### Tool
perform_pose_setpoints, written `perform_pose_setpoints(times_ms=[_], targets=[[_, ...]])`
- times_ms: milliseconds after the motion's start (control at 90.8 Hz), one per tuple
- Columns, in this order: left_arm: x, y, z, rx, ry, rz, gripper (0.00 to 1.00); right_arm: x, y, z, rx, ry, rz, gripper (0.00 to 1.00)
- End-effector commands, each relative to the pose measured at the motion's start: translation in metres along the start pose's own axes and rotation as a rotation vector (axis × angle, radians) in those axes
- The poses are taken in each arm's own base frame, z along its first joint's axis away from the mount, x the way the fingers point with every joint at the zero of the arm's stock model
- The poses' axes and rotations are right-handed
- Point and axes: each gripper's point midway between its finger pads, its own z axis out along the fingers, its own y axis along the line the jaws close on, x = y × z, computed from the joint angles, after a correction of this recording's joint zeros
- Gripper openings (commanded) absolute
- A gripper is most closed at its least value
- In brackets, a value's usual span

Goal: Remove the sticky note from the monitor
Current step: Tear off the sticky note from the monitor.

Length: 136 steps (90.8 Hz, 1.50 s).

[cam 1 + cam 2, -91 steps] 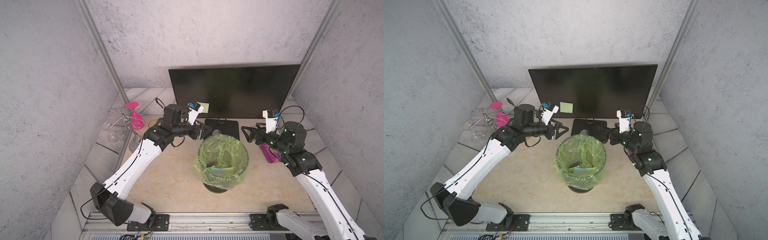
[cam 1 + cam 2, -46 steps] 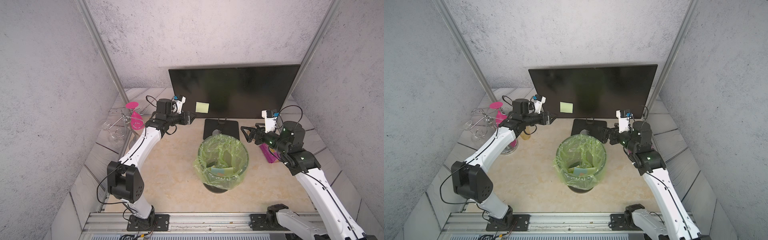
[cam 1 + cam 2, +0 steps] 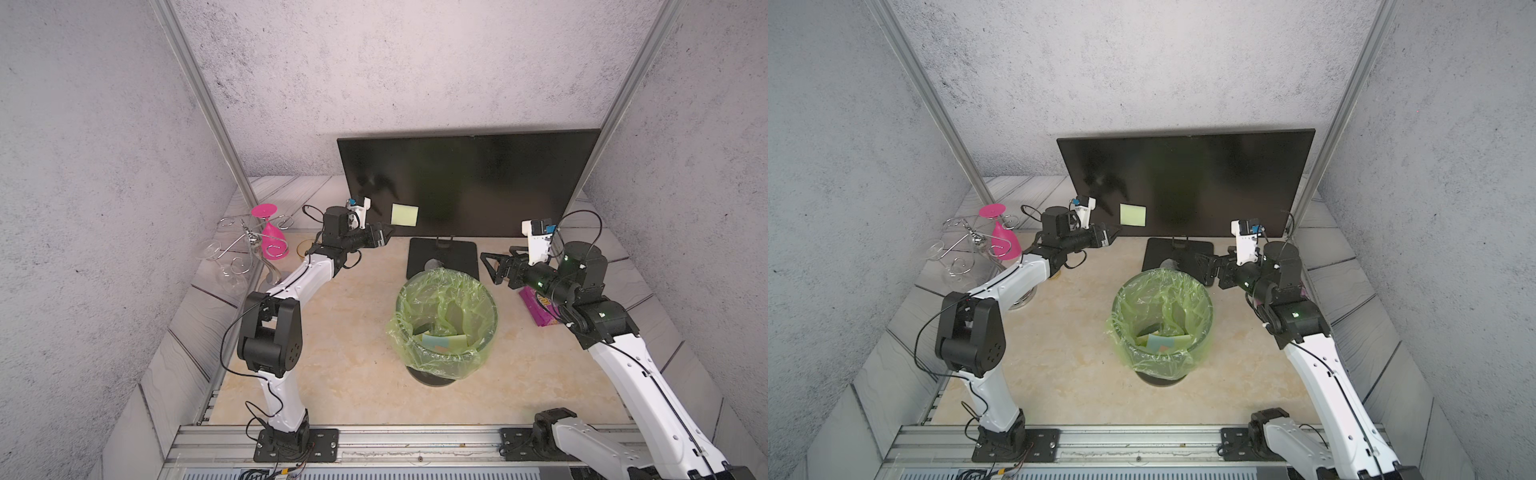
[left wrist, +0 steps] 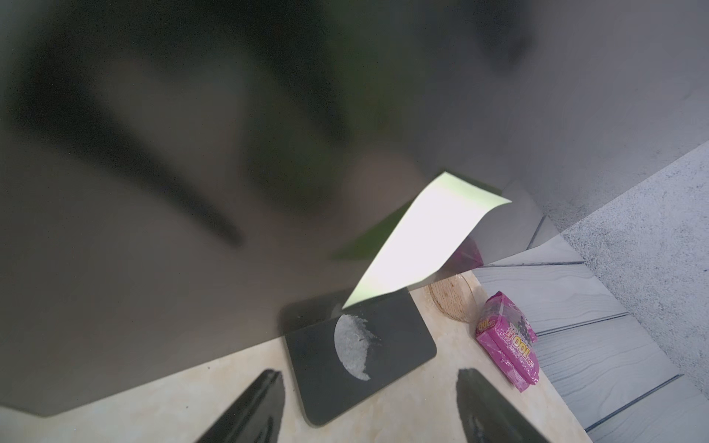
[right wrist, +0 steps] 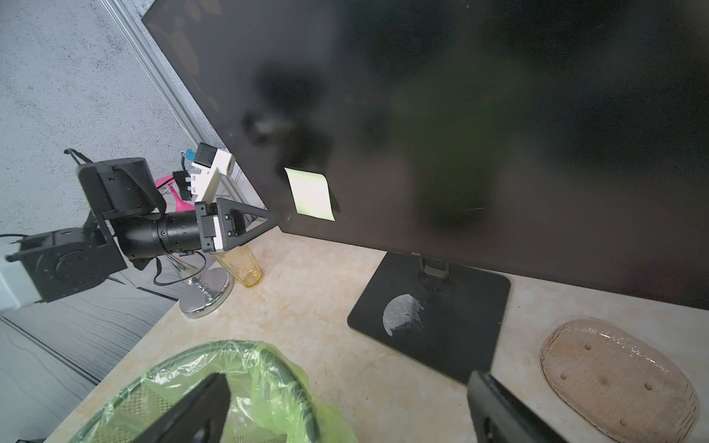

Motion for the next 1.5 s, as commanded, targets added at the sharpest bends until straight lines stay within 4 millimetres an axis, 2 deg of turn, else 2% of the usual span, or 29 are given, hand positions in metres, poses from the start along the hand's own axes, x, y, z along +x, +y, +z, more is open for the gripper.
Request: perform_pose_setpoints(times_ms=[0, 253, 495, 991, 1288, 1398, 1486], targets=[[-0.012, 0.0, 0.005, 0.047, -0.077, 0.042, 0.76, 0.001, -0.001, 0.002, -0.004, -0.001, -0.003, 0.99], [-0.017, 0.001, 0.016, 0.084, -0.105, 0.061, 0.74, 0.003, -0.001, 0.003, -0.005, 0.002, 0.0, 0.99], [-0.016, -0.006, 0.024, 0.148, -0.083, 0.074, 0.67, 0.004, -0.001, 0.003, -0.008, 0.005, -0.002, 0.99], [-0.027, -0.026, 0.024, 0.216, -0.094, 0.088, 0.43, 0.004, 0.001, 0.006, -0.024, 0.008, 0.007, 0.99], [-0.024, -0.032, 0.021, 0.217, -0.082, 0.09, 0.23, 0.004, 0.002, 0.006, -0.03, 0.006, 0.011, 0.99], [-0.019, -0.028, 0.025, 0.195, -0.056, 0.092, 0.2, 0.004, 0.002, 0.006, -0.03, 0.006, 0.01, 0.99], [-0.017, -0.025, 0.028, 0.184, -0.04, 0.091, 0.13, 0.004, 0.001, 0.006, -0.026, 0.006, 0.009, 0.99]])
